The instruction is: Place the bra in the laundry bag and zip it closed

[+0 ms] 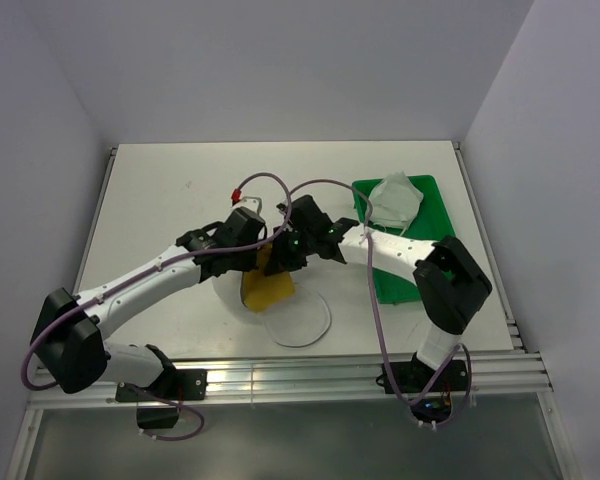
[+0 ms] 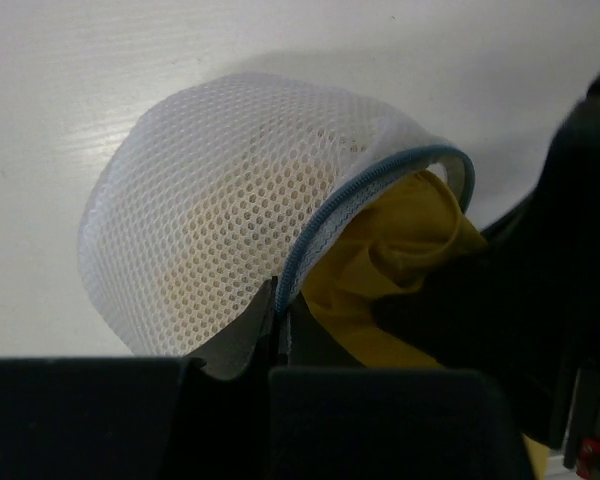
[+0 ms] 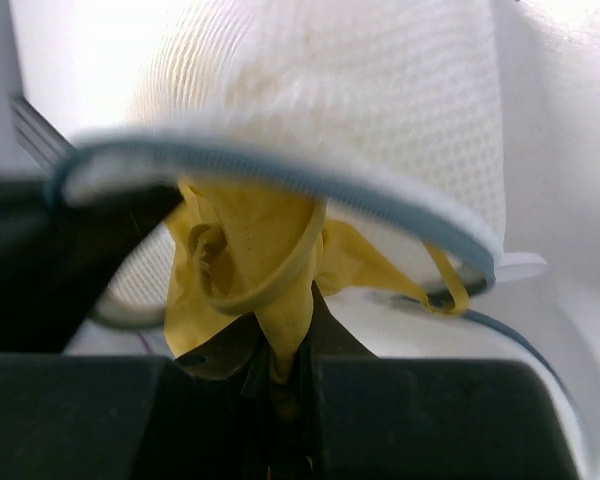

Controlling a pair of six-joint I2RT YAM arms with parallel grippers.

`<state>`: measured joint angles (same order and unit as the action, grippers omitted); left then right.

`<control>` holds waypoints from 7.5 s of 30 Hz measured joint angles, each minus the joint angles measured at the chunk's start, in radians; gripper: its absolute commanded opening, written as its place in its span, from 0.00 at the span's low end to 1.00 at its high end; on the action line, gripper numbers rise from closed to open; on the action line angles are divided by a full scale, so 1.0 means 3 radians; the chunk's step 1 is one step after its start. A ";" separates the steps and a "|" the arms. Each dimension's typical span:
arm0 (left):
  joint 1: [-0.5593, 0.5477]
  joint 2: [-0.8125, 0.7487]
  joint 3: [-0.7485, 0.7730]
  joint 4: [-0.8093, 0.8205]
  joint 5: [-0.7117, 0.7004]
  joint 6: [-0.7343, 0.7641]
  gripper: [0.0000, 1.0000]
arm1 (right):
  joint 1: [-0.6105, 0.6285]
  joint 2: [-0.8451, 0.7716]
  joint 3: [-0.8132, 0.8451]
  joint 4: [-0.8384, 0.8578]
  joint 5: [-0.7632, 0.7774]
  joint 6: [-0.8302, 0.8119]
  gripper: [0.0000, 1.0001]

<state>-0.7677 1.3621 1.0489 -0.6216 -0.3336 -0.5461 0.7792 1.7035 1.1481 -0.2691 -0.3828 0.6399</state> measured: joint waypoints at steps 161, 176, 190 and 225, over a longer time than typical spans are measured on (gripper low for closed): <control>0.0704 -0.0641 -0.1142 0.1844 0.0772 -0.1312 0.00 | 0.1502 -0.0982 -0.0965 0.0734 0.5084 -0.0364 0.00; 0.0599 -0.0973 -0.1540 0.2008 0.0907 -0.1395 0.00 | 0.1809 0.0490 0.0993 -0.2893 0.6035 0.2644 0.00; 0.0596 -0.0969 -0.1577 0.2206 0.1055 -0.1391 0.00 | 0.2085 0.0750 0.1223 -0.3530 0.6055 0.2968 0.19; 0.0596 -0.0956 -0.1577 0.2043 0.0931 -0.1349 0.00 | 0.1712 -0.0390 0.0572 -0.0992 0.3887 -0.0369 0.64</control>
<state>-0.5888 1.0752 0.5758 -0.0086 -0.0544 -0.9508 1.2926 1.5864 1.3197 -0.5667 0.7834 0.5293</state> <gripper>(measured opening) 0.027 0.630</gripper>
